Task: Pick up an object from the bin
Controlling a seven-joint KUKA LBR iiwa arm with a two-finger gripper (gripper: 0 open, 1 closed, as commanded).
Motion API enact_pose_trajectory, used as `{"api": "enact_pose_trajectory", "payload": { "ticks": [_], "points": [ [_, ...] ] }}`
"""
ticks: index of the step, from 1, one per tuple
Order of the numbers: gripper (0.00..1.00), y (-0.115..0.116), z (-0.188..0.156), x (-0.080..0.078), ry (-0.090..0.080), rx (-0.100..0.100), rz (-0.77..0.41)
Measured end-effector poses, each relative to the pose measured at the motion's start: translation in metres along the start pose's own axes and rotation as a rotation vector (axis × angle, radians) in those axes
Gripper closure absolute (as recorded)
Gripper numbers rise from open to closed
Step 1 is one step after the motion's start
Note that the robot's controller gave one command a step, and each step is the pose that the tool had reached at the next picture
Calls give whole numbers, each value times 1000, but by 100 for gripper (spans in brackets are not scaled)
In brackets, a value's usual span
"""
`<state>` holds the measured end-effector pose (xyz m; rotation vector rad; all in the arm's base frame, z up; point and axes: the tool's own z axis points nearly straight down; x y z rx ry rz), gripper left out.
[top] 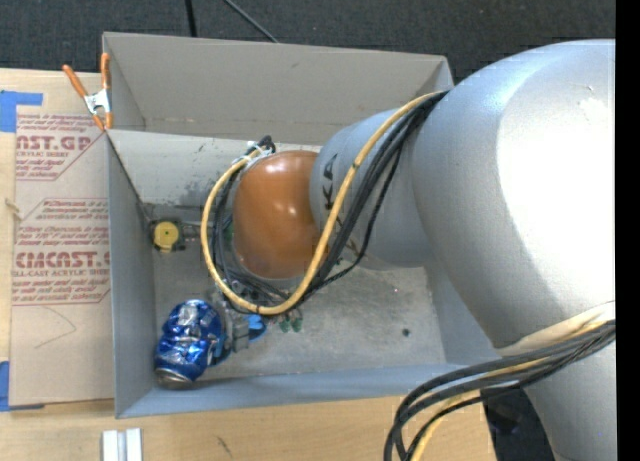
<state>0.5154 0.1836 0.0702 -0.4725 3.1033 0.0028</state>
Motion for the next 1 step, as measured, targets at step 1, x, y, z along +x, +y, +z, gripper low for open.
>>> {"api": "enact_pose_trajectory", "payload": {
  "ticks": [1],
  "points": [
    [100, 24, -167, -30, -9, 0, 14]
  ]
}}
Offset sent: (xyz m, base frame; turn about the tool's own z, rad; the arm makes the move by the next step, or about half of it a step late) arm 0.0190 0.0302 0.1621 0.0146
